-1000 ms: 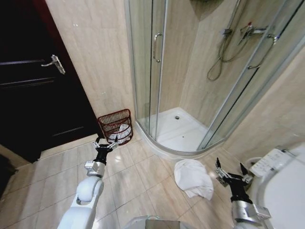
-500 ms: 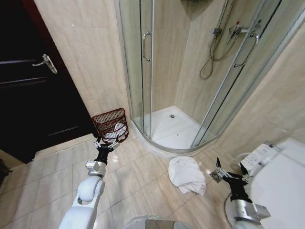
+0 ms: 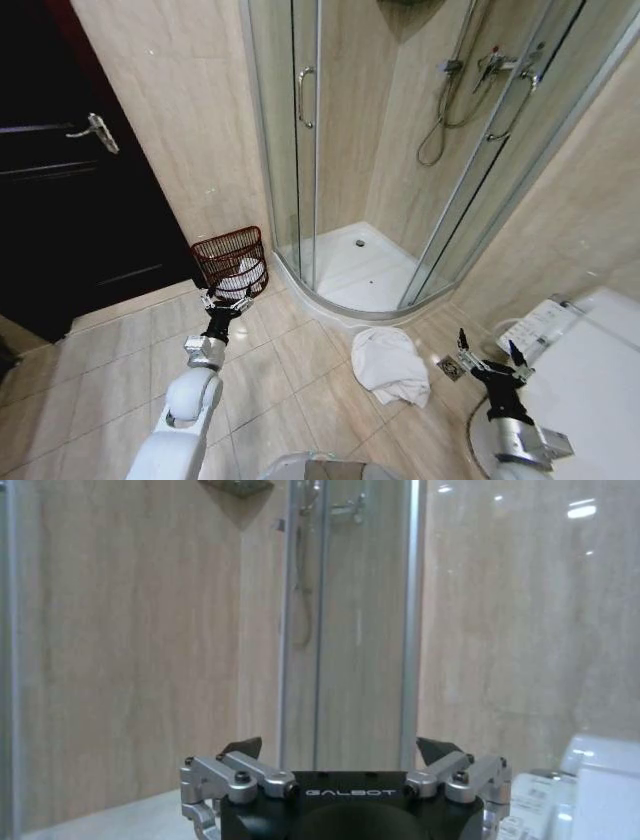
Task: Discard the used towel into the hamper.
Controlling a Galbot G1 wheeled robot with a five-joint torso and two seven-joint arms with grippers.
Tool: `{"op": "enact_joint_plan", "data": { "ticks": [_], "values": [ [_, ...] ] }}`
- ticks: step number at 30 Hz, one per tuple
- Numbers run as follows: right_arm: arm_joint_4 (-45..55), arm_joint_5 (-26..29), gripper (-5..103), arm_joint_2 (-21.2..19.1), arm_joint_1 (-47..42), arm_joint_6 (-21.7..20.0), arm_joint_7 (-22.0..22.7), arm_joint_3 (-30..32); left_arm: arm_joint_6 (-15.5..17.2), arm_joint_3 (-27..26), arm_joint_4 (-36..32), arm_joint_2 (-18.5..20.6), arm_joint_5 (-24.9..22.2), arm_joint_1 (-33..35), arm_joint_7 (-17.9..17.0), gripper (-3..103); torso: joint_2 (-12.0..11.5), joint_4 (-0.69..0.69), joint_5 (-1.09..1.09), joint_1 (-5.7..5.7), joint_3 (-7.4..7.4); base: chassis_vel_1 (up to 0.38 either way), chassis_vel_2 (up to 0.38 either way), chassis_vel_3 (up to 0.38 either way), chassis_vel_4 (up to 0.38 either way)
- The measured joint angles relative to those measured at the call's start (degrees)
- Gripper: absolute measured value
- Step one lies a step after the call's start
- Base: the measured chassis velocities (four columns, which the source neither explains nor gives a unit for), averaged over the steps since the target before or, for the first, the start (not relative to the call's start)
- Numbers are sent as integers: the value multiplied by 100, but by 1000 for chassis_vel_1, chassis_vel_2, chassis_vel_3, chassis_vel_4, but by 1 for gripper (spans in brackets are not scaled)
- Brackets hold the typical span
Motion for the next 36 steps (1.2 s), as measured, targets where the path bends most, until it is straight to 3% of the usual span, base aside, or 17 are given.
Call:
{"op": "enact_joint_plan", "data": {
  "ticks": [12,14,19,25,36],
  "values": [
    [-82,-42,100,19,30,-6,-13,-10,-236,46,179,-26,-37,-70,7,98,0,-2,-1,0,0,-79,-81,-71,-76],
    [-84,-43,100,20,24,-3,-16,-10,-210,53,181,-33,-50,-71,-4,102,0,-3,0,0,0,-86,-73,-70,-62],
    [-84,-43,100,19,23,1,-19,-7,-188,28,178,-31,-94,-73,32,99,11,-2,-1,6,5,-24,-21,-26,-13],
    [-67,-43,100,33,12,13,-25,-7,-329,-38,175,-10,-176,-84,147,95,150,-2,0,66,81,0,0,0,0],
    [-43,-56,100,69,-17,54,-29,-7,-346,-61,187,25,-180,-53,169,98,453,-2,-1,187,265,0,0,0,0]
  ]
}}
